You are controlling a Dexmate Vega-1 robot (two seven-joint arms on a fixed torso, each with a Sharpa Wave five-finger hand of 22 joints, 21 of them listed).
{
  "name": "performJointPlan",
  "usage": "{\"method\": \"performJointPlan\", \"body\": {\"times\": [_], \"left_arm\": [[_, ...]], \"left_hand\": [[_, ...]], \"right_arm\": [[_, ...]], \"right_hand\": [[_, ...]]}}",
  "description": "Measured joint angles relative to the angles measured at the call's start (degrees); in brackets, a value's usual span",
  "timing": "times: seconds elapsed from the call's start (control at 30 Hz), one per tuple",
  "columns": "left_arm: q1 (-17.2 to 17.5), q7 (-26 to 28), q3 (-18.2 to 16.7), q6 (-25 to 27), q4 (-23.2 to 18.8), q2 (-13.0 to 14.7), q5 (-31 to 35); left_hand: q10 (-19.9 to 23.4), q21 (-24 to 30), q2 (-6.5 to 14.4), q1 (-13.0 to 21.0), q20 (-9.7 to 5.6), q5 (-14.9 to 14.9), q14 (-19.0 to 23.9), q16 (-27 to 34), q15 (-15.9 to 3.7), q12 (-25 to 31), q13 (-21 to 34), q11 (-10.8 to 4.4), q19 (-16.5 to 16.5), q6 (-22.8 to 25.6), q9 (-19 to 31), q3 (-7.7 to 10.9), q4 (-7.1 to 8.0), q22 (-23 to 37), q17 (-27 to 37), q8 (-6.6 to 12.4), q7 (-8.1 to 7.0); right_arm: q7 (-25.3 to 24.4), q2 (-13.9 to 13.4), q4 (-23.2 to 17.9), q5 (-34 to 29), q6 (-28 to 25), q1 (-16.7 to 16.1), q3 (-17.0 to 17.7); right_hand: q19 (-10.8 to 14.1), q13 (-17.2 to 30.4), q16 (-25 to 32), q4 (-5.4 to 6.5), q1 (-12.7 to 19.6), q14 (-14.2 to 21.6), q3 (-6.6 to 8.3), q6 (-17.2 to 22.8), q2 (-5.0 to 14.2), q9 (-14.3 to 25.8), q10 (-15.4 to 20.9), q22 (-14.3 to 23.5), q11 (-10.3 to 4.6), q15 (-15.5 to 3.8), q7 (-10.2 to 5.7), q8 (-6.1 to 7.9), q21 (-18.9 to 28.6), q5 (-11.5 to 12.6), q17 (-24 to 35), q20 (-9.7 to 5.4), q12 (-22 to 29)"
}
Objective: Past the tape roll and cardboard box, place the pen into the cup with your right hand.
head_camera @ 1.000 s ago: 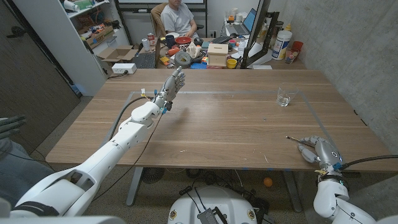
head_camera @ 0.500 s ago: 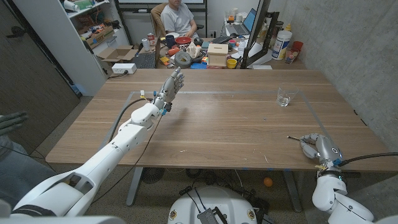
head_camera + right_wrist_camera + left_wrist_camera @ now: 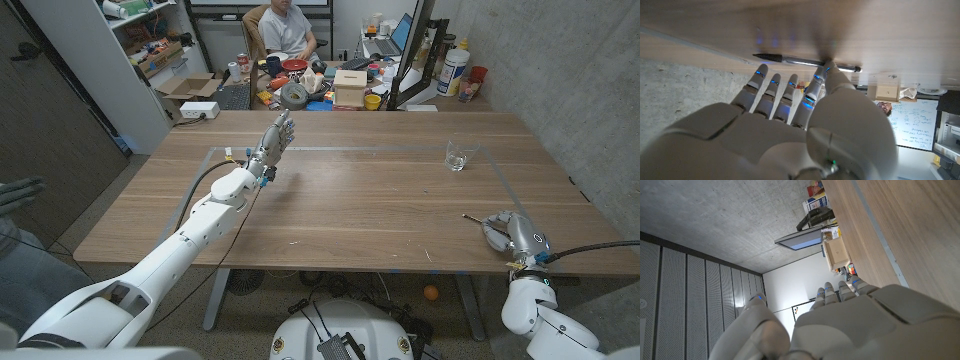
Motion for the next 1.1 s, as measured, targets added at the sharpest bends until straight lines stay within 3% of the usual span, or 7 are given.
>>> {"method": "performJointPlan", "body": {"times": [0.57, 1.1], "left_arm": [[0.20, 0.16, -0.04, -0.34, 0.09, -0.16, -0.01], [-0.59, -0.93, 0.08, -0.77, 1.13, -0.41, -0.10]], "left_hand": [[-0.32, 0.00, 0.23, 0.23, 0.00, 0.00, 0.00, 0.00, 0.00, 0.00, 0.00, 0.33, 0.00, 0.00, 0.00, -0.23, 0.23, 0.00, 0.00, 0.00, 0.00], [-0.32, 0.00, 0.23, 0.23, 0.00, 0.00, 0.00, 0.00, 0.00, 0.00, 0.00, 0.32, 0.00, 0.00, 0.00, -0.23, 0.23, 0.00, 0.00, 0.00, 0.00]], "right_arm": [[-1.89, -0.31, -1.42, 0.37, -0.12, -1.06, 0.91], [-2.76, -0.03, -3.84, -0.81, -1.07, -2.09, 1.91]], "right_hand": [[0.21, 0.01, -0.85, 0.22, 0.51, -0.86, 0.25, 0.61, -0.22, 0.00, 0.00, 0.25, 0.00, 0.20, 0.61, 0.74, -0.22, -0.67, 0.15, -1.27, -0.77], [-0.10, 0.01, -0.85, 0.41, 0.87, -1.06, 0.06, 0.60, -0.60, 0.00, -0.01, 0.25, 0.00, 0.00, 0.60, 1.43, -0.66, -0.90, 0.15, -1.58, -1.14]]}}
